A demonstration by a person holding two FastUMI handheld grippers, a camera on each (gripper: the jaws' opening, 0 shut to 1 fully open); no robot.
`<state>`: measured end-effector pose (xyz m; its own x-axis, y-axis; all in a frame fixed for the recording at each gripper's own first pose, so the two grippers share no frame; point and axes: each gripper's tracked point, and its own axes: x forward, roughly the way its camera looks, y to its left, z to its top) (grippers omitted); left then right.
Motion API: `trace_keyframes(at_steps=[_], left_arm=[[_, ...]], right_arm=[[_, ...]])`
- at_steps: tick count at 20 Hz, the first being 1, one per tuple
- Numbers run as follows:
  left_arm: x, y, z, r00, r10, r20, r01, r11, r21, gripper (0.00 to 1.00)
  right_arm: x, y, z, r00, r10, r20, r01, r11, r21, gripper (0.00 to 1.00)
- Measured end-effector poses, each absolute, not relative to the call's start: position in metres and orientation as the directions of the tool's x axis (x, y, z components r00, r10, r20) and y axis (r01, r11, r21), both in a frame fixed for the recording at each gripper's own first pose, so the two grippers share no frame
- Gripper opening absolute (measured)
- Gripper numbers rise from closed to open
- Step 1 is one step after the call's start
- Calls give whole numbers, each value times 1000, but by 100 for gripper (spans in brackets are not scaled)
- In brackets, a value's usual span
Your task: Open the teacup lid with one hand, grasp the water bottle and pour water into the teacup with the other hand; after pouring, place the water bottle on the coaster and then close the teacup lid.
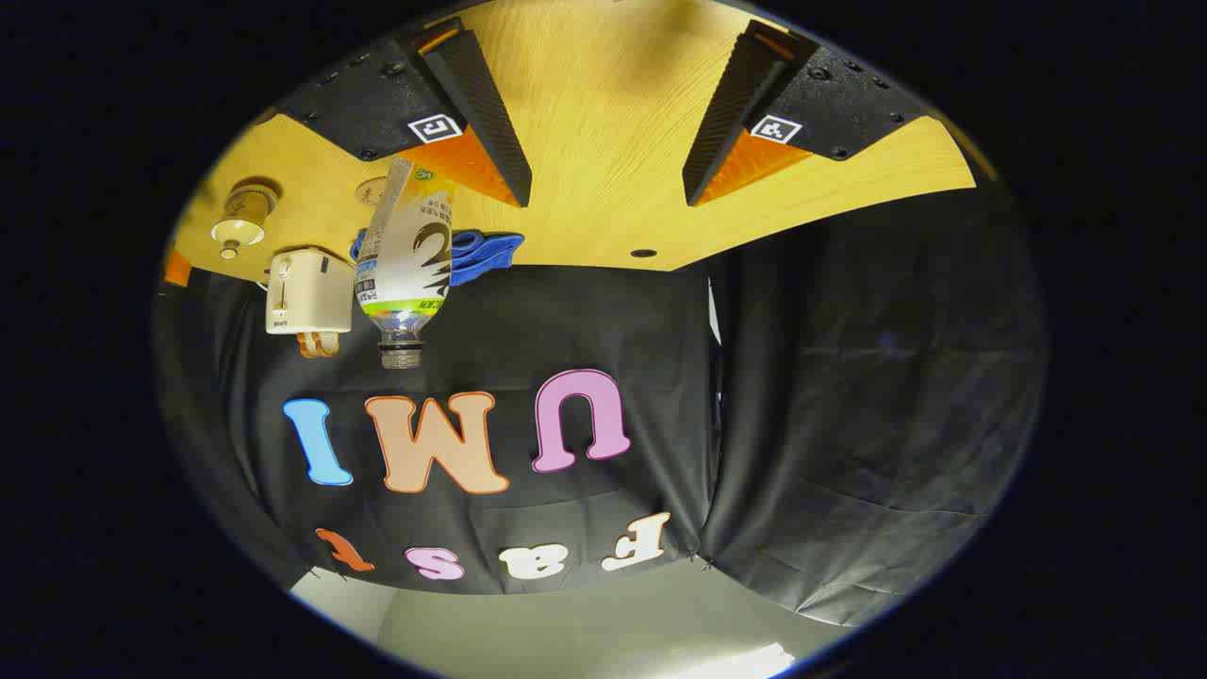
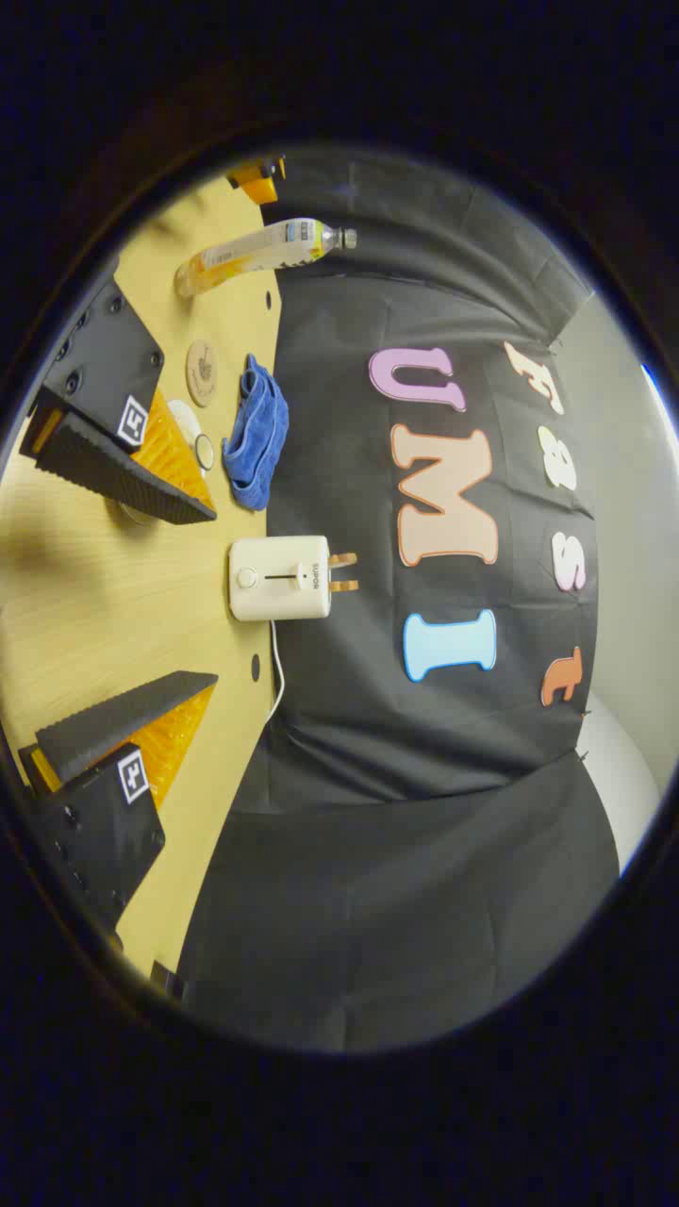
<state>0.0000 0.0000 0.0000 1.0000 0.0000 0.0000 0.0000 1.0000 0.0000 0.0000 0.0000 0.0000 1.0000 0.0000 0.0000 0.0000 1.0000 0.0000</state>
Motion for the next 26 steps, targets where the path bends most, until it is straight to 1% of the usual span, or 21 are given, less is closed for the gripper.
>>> trace_keyframes(at_steps=[8, 13, 15, 18, 26], left_arm=[[1, 0, -1, 1000, 0, -2, 0, 1000, -1, 94], [3, 4, -2, 1000, 31, 2, -31, 1000, 3, 94], [4, 5, -2, 999, 42, 4, -42, 999, 3, 94], [4, 6, -4, 999, 42, 3, -42, 999, 3, 94], [3, 3, -4, 1000, 26, 1, -26, 1000, -6, 94]], right_arm=[[0, -2, 1, 1000, -7, 1, 7, 1000, 0, 96], [-1, -6, 0, 999, -34, 3, 34, 999, -1, 96], [0, -4, 0, 1000, -22, 3, 22, 1000, -1, 96], [0, 2, -1, 1000, 8, 0, -8, 1000, 0, 100], [1, 13, -2, 998, 66, -3, -66, 998, 1, 100]])
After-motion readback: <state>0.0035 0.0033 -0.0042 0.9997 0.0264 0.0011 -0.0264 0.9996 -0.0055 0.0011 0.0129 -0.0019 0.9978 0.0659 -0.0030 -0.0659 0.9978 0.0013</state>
